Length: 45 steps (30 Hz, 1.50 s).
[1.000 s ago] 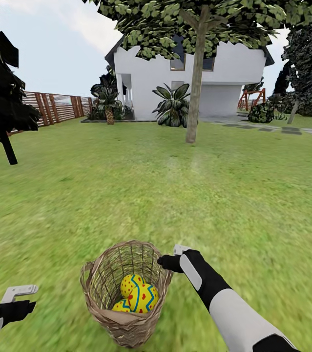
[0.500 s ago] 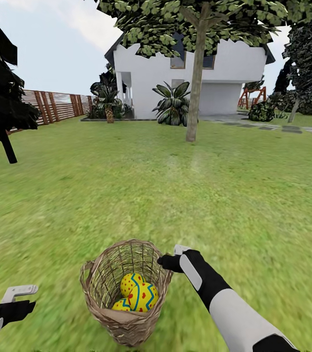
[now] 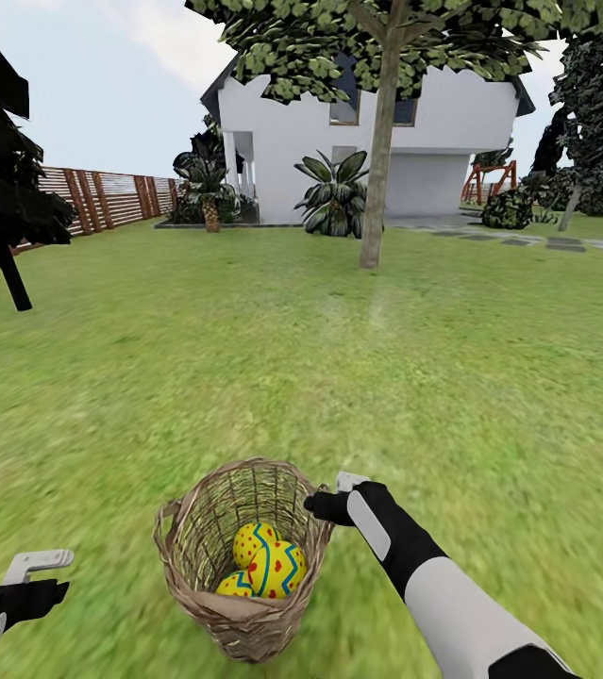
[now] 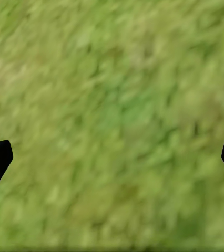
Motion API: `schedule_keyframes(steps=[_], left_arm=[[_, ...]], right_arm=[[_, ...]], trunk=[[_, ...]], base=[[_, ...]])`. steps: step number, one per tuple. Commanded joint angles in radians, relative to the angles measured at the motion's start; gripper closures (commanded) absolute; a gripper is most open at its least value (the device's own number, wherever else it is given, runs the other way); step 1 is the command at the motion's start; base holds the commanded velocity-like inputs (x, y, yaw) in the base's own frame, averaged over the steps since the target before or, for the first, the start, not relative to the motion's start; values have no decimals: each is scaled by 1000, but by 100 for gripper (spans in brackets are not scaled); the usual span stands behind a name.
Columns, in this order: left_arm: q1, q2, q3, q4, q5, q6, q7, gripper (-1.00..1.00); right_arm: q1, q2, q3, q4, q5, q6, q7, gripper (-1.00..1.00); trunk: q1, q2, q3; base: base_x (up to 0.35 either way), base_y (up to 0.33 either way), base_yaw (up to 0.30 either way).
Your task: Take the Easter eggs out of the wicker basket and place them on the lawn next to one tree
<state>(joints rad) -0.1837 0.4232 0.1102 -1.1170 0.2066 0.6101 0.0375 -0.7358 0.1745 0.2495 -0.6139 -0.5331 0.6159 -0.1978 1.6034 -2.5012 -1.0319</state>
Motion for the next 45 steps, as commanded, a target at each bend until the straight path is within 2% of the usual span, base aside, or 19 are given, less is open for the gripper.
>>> schedule_keyframes(steps=[1,9,10,28,35,37,39,45], left_arm=[[0,0,0,-1,10,5,4,-100],[0,0,0,-1,10,5,4,-100],[0,0,0,-1,10,5,4,-100],[0,0,0,-1,10,5,2,-100],[0,0,0,0,10,5,4,-100],[0,0,0,0,10,5,4,-100],[0,0,0,1,10,5,29,-100],[0,1,2,3,11,6,34,-100]], right_arm=[[-1,0,2,-1,-10,2,-9,-100],[-1,0,2,-1,-10,2,-9,-100],[-1,0,2,-1,-10,2,-9,100],[-1,0,2,-1,-10,2,-9,100],[-1,0,2,-1,-10,2,-9,100],[-1,0,2,-1,-10,2,-9,100],[-1,0,2,-1,-10,2,-9,100],[0,0,0,-3,-10,2,-10,100]], trunk=[[0,0,-1],[0,0,-1],[0,0,-1],[0,0,-1],[-3,1,26],[-11,15,32],[-19,29,39],[-42,71,57]], base=[[0,0,0],[0,0,0],[0,0,0],[0,0,0],[0,0,0],[0,0,0],[0,0,0],[0,0,0]])
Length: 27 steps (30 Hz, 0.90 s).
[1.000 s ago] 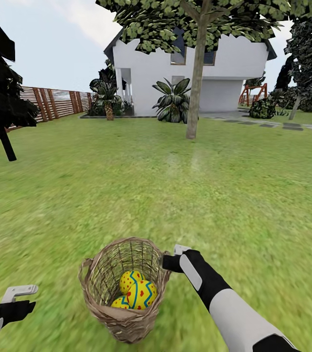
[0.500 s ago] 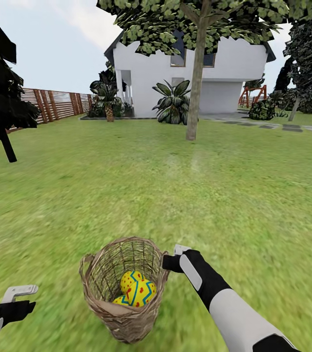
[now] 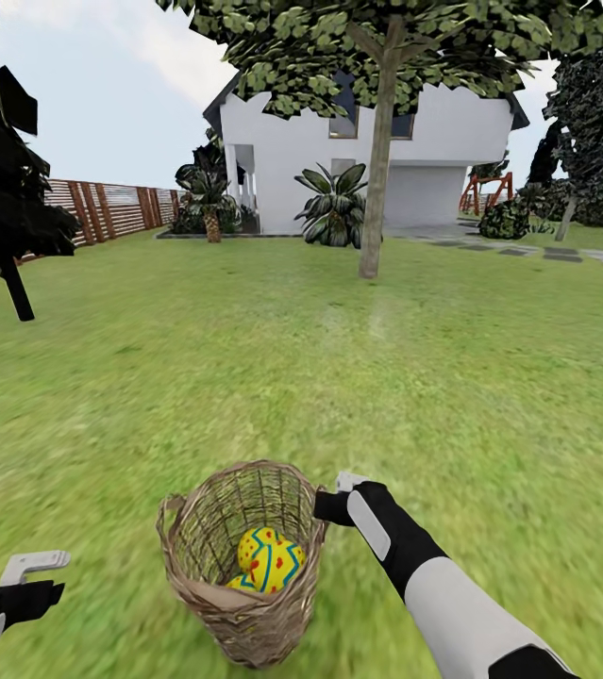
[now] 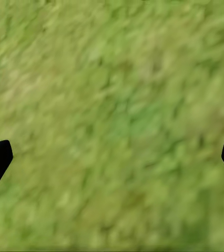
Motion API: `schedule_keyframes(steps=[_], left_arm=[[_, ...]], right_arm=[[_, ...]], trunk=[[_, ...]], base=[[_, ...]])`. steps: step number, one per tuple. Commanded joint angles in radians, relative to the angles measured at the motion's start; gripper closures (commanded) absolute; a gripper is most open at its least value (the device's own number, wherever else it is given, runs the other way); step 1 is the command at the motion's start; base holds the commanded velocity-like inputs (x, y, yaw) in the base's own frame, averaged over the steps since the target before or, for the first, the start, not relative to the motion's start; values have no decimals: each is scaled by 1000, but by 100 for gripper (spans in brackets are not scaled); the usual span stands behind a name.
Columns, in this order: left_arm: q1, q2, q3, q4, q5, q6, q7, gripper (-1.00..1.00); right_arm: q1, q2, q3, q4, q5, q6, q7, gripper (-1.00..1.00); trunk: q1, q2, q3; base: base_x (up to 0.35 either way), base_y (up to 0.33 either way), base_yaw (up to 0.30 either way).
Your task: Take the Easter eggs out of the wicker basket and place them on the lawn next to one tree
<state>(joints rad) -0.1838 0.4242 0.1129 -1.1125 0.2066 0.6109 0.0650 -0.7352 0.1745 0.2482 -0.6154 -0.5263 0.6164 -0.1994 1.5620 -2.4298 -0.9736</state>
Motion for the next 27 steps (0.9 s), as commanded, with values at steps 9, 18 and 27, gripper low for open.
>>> schedule_keyframes(steps=[9,18,27], left_arm=[[-2,-1,2,30,11,4,10,-100],[-2,-6,1,31,11,4,44,-100],[-2,-7,-1,31,10,2,67,-100]], right_arm=[[0,0,-6,-3,-17,0,-8,100],[2,0,-10,-3,-17,1,-7,100],[2,0,-12,-4,-17,0,-3,100]], trunk=[[-35,63,27],[-69,126,55],[-104,189,84]], base=[[0,0,0],[-114,0,0],[-3,0,0]])
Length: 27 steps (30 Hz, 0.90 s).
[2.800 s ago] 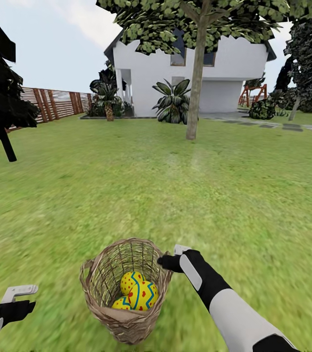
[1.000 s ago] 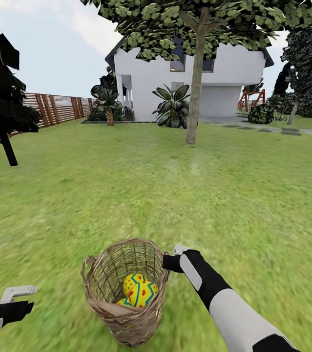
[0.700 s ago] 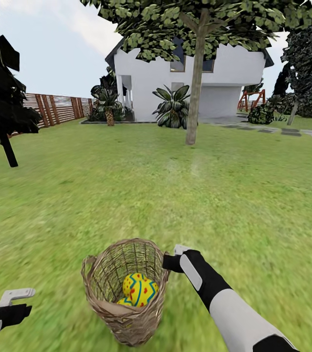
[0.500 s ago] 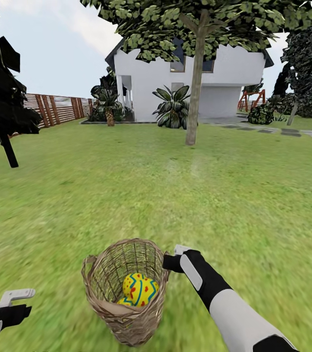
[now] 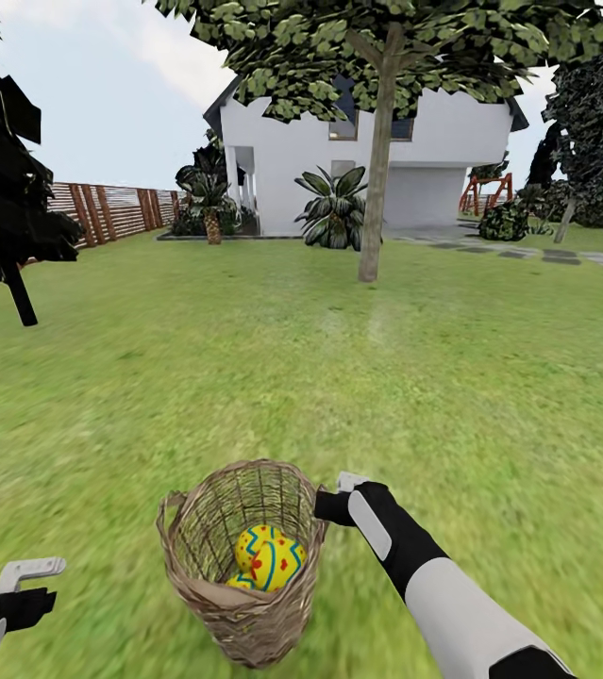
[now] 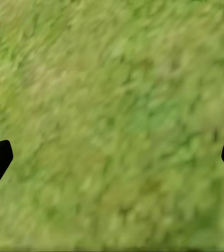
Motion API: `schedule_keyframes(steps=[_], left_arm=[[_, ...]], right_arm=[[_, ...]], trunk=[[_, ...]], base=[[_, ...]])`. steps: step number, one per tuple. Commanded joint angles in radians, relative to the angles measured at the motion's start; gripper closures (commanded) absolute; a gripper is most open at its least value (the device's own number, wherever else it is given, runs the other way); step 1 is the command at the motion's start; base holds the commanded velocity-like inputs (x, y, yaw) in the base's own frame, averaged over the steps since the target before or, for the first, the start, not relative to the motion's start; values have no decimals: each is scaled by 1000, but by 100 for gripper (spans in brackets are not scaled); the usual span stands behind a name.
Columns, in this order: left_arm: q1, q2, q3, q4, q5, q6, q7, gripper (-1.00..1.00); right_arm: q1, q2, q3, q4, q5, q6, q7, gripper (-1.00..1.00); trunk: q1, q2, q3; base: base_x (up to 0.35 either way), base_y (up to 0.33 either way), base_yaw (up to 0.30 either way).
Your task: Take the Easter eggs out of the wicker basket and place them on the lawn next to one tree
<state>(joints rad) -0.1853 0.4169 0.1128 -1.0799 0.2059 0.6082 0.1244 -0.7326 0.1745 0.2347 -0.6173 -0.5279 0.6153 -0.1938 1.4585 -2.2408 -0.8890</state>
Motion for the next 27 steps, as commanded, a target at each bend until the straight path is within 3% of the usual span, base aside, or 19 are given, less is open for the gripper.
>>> schedule_keyframes(steps=[1,7,11,14,18,19,22,24,27], left_arm=[[0,0,-1,-1,11,0,7,-100],[-1,0,2,-1,12,-18,6,-100],[-3,9,3,-6,13,29,-3,-100],[-20,72,6,-15,14,108,-12,-100],[-57,123,6,-23,13,132,-28,-100],[-61,140,6,-24,13,134,-47,-100],[-68,228,7,-18,16,135,-186,-100],[-69,254,7,-14,15,129,-239,-100],[-69,268,7,-11,13,124,-275,-100]], right_arm=[[-1,0,2,-2,-15,1,-8,100],[0,0,1,-5,-15,1,-3,100],[3,-1,-3,-46,-16,1,-1,100],[4,-4,-4,-58,-17,1,-1,100],[4,-4,-5,-60,-17,1,-1,100],[4,-4,-4,-61,-17,1,-1,100],[3,-4,-4,-62,-16,2,-2,100],[4,-5,-4,-61,-16,2,-1,100],[4,-4,-4,-62,-15,1,-1,100]], trunk=[[-4,7,2],[-27,49,21],[-42,77,34],[-54,98,43],[-69,126,55],[-73,133,59],[-85,154,68],[-92,168,74],[-104,189,84]], base=[[0,0,0],[0,0,0],[0,0,0],[0,0,0],[0,0,0],[0,0,0],[0,0,0],[0,0,0],[0,0,0]])
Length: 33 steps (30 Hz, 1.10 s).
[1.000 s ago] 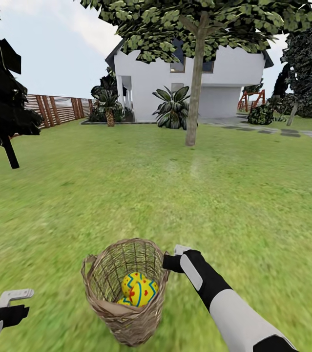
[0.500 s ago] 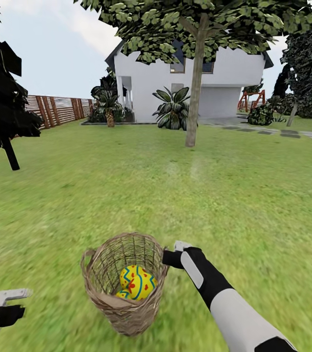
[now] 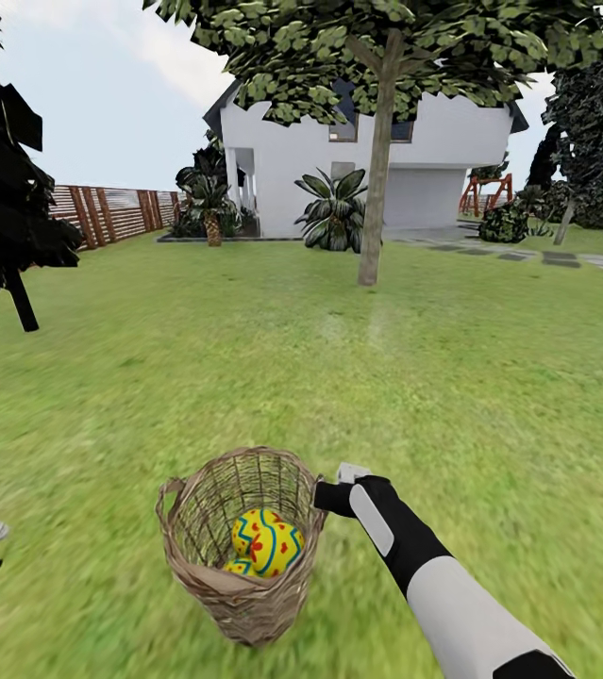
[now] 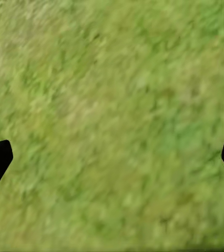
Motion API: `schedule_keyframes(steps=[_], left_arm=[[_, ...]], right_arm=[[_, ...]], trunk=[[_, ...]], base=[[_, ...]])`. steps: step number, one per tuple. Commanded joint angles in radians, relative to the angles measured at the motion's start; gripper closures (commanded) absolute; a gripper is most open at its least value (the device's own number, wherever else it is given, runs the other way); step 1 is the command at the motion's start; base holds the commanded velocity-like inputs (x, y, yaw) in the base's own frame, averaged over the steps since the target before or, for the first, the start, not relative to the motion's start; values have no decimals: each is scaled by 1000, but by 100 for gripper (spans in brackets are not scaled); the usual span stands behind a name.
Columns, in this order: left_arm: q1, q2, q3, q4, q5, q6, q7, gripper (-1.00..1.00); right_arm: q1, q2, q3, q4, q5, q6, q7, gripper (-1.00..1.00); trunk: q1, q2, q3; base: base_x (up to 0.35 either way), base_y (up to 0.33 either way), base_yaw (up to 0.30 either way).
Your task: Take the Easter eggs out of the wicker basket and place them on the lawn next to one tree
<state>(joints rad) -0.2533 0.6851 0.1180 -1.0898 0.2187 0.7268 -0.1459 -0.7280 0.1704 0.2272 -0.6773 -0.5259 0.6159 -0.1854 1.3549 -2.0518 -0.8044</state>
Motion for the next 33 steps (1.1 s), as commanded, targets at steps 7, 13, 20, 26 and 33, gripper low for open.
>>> schedule_keyframes(steps=[7,13,20,26,33], left_arm=[[-1,8,7,-3,-1,4,-15,-100],[2,50,9,0,0,-12,-19,-100],[4,76,40,2,0,-35,-25,-100],[6,75,79,-9,1,-34,-31,-100],[3,73,83,-10,1,-33,-32,-100]], right_arm=[[1,-1,3,-2,-18,1,-9,100],[1,0,3,-2,-17,-1,-10,100],[1,0,3,-2,-19,-1,-9,100],[1,0,3,-2,-19,-1,-9,100],[2,0,4,-2,-19,-1,-9,100]], trunk=[[-27,49,21],[-50,91,40],[-77,140,62],[-81,147,63],[-81,147,63]], base=[[0,0,0],[0,0,0],[0,0,-6],[0,0,-179],[186,0,-52]])
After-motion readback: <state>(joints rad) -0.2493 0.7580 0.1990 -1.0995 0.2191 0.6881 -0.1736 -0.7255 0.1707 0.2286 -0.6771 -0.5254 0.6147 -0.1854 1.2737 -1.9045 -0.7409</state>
